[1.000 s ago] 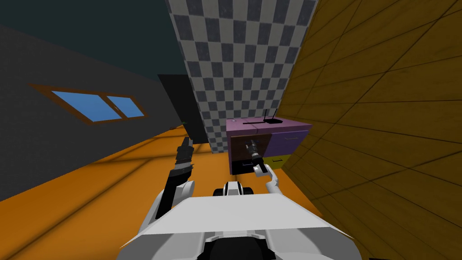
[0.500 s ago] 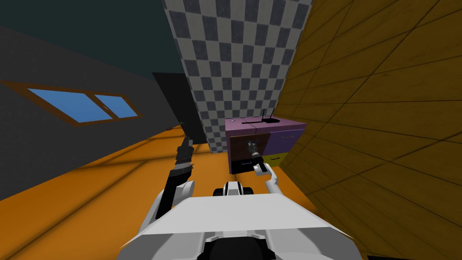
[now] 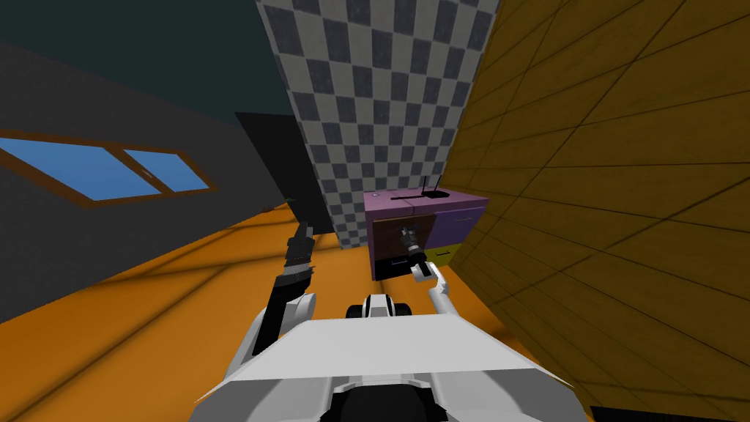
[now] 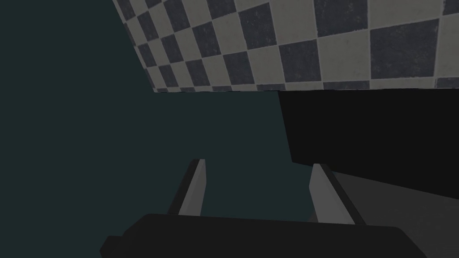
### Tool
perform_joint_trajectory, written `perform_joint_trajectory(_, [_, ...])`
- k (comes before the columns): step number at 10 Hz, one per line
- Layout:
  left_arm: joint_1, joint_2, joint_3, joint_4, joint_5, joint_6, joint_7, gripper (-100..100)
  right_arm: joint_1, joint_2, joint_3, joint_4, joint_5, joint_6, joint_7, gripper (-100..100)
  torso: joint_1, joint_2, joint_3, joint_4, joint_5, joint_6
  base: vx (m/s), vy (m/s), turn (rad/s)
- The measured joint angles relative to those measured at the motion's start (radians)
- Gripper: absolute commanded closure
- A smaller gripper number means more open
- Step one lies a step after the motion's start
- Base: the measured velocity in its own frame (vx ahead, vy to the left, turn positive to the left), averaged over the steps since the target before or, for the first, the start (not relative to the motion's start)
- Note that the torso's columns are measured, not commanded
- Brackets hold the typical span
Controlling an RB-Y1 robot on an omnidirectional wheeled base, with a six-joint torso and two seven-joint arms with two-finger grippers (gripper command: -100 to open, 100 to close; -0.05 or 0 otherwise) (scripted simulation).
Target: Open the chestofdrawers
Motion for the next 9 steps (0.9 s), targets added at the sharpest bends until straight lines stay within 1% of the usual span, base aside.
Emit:
perform_joint_trajectory(1, [0.0, 0.0, 0.0, 0.0, 0.0, 0.0, 0.0, 0, -0.011, 0.004, -0.011, 0.014, 0.032, -0.013, -0.028, 100, -0.001, 0.0, 0.0, 0.001, 0.0, -0.001, -0.018, 0.02, -0.007])
perform_joint_trajectory(2, [0.0, 0.0, 0.0, 0.0, 0.0, 0.0, 0.0, 0, -0.012, 0.002, -0.016, 0.014, 0.06, -0.014, -0.049, 100, 0.0, 0.0, 0.0, 0.001, 0.0, -0.003, -0.043, 0.04, -0.136])
perform_joint_trajectory(3, [0.0, 0.0, 0.0, 0.0, 0.0, 0.0, 0.0, 0, -0.033, 0.007, -0.031, 0.038, 0.091, -0.029, -0.076, 100, 0.0, 0.001, 0.0, 0.001, 0.001, 0.0, -0.043, 0.044, -0.117])
perform_joint_trajectory(4, [0.0, 0.0, 0.0, 0.0, 0.0, 0.0, 0.0, 0, -0.045, 0.01, -0.043, 0.052, 0.122, -0.042, -0.105, 100, 0.0, 0.001, 0.001, 0.002, 0.0, 0.0, -0.016, 0.014, -0.022])
perform_joint_trajectory(5, [0.0, 0.0, 0.0, 0.0, 0.0, 0.0, 0.0, 0, -0.049, 0.011, -0.049, 0.057, 0.151, -0.045, -0.125, 100, 0.0, 0.0, 0.0, 0.001, 0.0, -0.003, -0.038, 0.028, -0.156])
perform_joint_trajectory(6, [0.0, 0.0, 0.0, 0.0, 0.0, 0.0, 0.0, 0, -0.07, 0.019, -0.064, 0.081, 0.182, -0.063, -0.151, 100, -0.001, 0.001, 0.001, 0.002, 0.0, 0.001, -0.039, 0.041, -0.107])
perform_joint_trajectory(7, [0.0, 0.0, 0.0, 0.0, 0.0, 0.0, 0.0, 0, -0.081, 0.021, -0.077, 0.096, 0.213, -0.078, -0.179, 100, -0.001, 0.001, 0.001, 0.002, 0.0, 0.0, -0.016, 0.016, -0.016])
perform_joint_trajectory(8, [0.0, 0.0, 0.0, 0.0, 0.0, 0.0, 0.0, 0, -0.085, 0.022, -0.083, 0.1, 0.242, -0.082, -0.198, 100, 0.0, 0.0, 0.0, 0.001, 0.0, -0.003, -0.042, 0.035, -0.136])
perform_joint_trajectory(9, [0.0, 0.0, 0.0, 0.0, 0.0, 0.0, 0.0, 0, -0.107, 0.025, -0.099, 0.123, 0.273, -0.097, -0.226, 100, 0.0, 0.001, 0.001, 0.002, 0.001, 0.0, -0.048, 0.04, -0.115])
